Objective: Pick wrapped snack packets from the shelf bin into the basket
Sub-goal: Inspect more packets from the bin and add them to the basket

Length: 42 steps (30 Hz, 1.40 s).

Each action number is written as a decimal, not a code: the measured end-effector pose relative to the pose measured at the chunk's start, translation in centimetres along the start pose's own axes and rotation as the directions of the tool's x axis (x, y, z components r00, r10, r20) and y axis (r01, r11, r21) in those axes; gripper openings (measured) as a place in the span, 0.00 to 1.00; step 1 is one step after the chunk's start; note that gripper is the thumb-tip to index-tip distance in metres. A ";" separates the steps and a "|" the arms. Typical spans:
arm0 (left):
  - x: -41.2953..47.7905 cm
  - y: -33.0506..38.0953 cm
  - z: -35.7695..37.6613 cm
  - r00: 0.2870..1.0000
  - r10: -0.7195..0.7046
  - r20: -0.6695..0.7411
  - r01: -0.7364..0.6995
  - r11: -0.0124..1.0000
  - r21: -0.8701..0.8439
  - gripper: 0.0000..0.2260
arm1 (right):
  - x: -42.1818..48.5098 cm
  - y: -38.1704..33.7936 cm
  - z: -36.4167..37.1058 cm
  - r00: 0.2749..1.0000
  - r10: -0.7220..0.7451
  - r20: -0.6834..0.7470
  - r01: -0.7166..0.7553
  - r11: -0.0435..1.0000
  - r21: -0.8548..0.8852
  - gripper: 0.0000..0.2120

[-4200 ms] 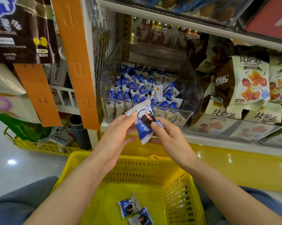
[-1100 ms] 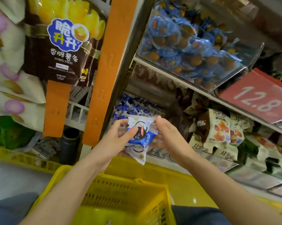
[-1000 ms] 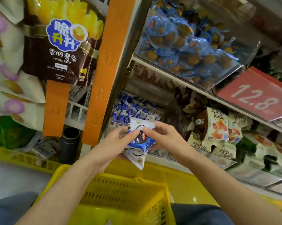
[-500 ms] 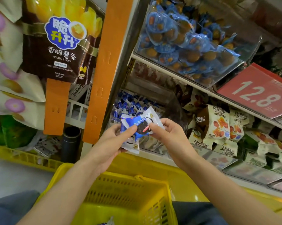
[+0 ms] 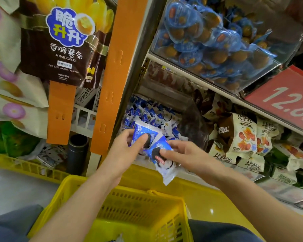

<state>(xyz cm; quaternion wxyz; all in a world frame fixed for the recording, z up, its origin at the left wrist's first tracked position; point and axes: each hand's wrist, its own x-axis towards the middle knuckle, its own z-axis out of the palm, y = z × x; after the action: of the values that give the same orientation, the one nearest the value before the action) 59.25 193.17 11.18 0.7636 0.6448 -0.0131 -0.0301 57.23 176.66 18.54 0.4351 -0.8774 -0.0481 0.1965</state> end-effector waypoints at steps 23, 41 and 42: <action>2.5 1.5 -0.3 1.000 -0.025 0.006 0.026 0.996 -0.089 0.10 | 17.6 4.1 -9.8 0.813 -0.088 -0.575 -0.282 0.805 -0.523 0.14; 3.5 1.3 -0.1 0.997 -0.068 -0.041 0.061 0.985 -0.158 0.11 | 20.2 4.4 -9.0 0.888 0.114 -0.444 -0.293 0.886 -0.358 0.16; 3.5 1.2 0.1 0.997 -0.071 -0.039 0.065 0.986 -0.154 0.12 | 20.2 4.5 -9.1 0.891 0.118 -0.438 -0.296 0.883 -0.365 0.16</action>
<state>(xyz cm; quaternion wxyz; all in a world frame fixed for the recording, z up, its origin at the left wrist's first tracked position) 62.79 193.08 12.34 0.8093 0.5852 0.0282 -0.0427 78.85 172.28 13.84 0.2113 -0.9716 0.0974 0.0429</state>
